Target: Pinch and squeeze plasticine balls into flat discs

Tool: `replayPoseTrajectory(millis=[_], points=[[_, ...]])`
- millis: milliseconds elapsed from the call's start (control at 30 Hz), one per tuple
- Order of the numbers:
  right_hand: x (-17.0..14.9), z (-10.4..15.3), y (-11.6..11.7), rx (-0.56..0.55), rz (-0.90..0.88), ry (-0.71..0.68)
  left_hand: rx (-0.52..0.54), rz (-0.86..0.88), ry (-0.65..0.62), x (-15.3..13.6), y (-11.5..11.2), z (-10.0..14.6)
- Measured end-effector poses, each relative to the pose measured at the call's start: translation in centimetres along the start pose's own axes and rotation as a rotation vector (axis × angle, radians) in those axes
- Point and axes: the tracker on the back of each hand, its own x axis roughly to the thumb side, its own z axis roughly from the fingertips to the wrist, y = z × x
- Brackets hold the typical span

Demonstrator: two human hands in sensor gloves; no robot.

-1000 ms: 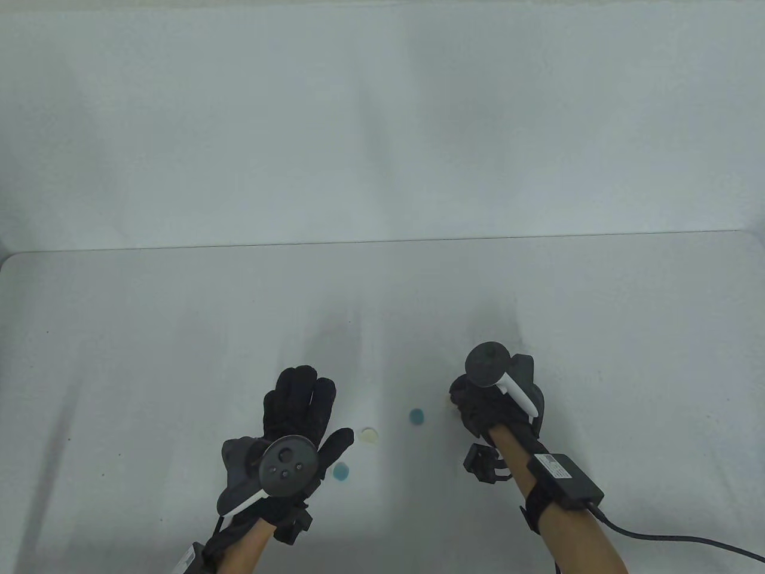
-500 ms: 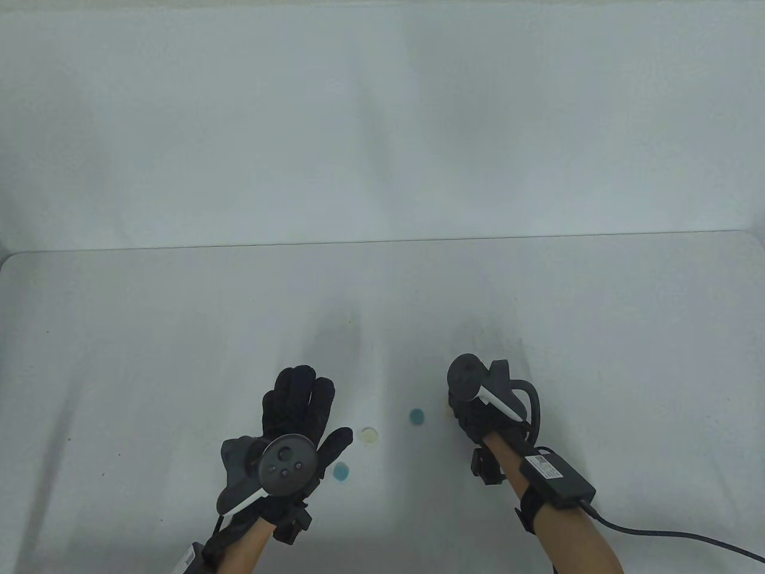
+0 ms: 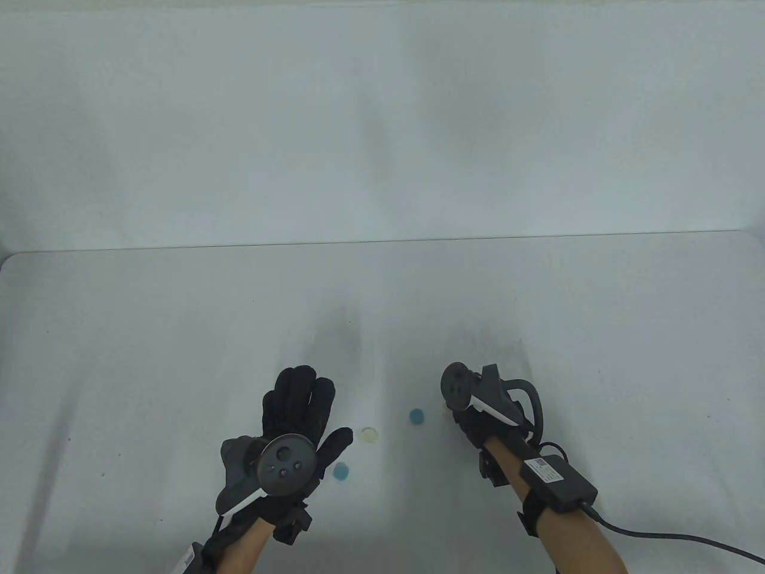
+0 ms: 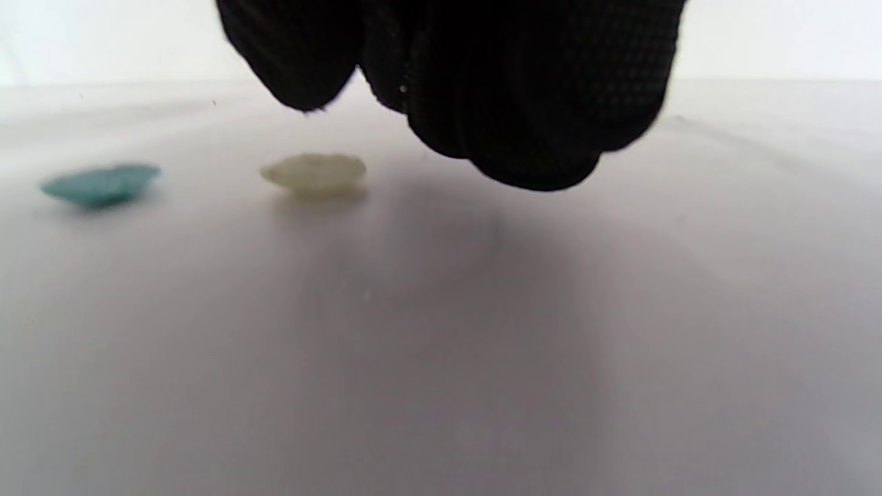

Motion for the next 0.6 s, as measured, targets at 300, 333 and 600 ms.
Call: replayPoseTrajectory(millis=[300, 333, 600], points=[[-0.8, 8.6, -7.0, -0.151, -0.285, -0.245, -0.003, 0.048, -0.062, 0.7, 0.3, 0.2], [-0.9, 9.7, -7.5, -0.179, -0.281, -0.258, -0.003, 0.048, -0.073, 0.8, 0.4, 0.2], [-1.2, 14.5, -8.1, -0.271, -0.225, -0.346, 0.007, 0.122, -0.144, 1.7, 1.5, 0.8]])
